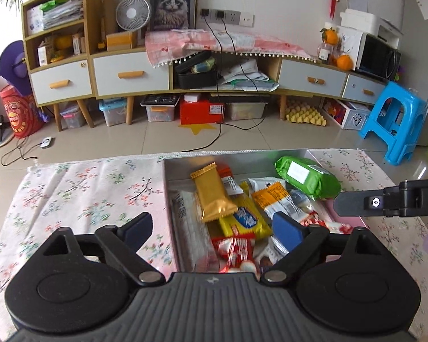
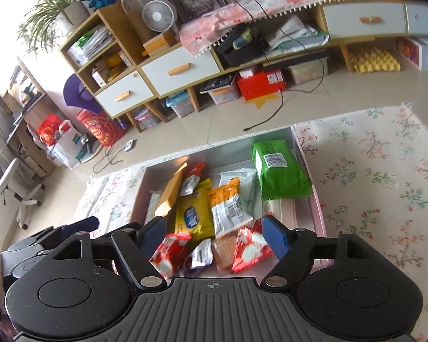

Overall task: Organize snacks
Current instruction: 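Move both open tools back over the pink nougat and white cream packets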

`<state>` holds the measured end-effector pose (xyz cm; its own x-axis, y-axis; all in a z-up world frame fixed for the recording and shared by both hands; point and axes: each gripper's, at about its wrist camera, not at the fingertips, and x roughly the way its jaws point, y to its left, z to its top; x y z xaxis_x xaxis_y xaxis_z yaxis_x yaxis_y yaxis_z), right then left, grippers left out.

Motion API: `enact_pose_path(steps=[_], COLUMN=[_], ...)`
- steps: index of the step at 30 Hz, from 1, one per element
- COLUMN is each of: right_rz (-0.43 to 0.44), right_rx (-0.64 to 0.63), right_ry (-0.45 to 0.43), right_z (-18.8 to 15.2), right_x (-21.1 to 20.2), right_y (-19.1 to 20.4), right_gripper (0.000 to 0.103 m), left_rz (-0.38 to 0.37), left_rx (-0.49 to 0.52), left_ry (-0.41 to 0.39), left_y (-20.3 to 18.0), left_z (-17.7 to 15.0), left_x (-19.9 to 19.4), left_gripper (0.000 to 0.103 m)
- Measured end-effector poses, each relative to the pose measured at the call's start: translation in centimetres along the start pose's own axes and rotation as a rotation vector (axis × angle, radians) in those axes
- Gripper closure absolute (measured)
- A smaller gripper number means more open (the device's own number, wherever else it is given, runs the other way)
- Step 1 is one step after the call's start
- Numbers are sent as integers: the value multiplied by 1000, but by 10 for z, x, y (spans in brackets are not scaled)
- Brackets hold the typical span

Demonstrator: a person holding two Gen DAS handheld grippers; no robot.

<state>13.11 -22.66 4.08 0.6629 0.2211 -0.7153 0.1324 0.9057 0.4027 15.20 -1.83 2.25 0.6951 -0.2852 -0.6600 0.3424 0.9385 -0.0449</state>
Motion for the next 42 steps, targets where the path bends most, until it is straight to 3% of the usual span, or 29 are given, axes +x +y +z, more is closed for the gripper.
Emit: enact_pose_path(steps=[3,7,19,26,30,35,42], right_rz=[-10,-19,-99,-136,-91,-12,61], right_rx=[-15,-31,-143,-147,-178,-203,-242], right_ry=[-14,-5,-26,40,72,101,162], right_z=[-10,-24,-67,-88,-93,-95,-110], right_x=[-13,-24,-42,-20,3,30,52], right_y=[9,20,54,65,72,82,100], right_gripper=[19,18,10,8,8,8,8], left_rz=[14,42,131,144,129,41,1], left_rx=[12,29,-7,111,211,227,316], left_ry=[4,9,71,67,84,98,71], left_y=[-1,0,16,42,64,84,107], left_z=[-4,-12,-52,-75,-87,-96,-68], left_x=[-13,-29,-54,-53,-39,-25,-4], left_gripper=[4,1,1,0,1,3,8])
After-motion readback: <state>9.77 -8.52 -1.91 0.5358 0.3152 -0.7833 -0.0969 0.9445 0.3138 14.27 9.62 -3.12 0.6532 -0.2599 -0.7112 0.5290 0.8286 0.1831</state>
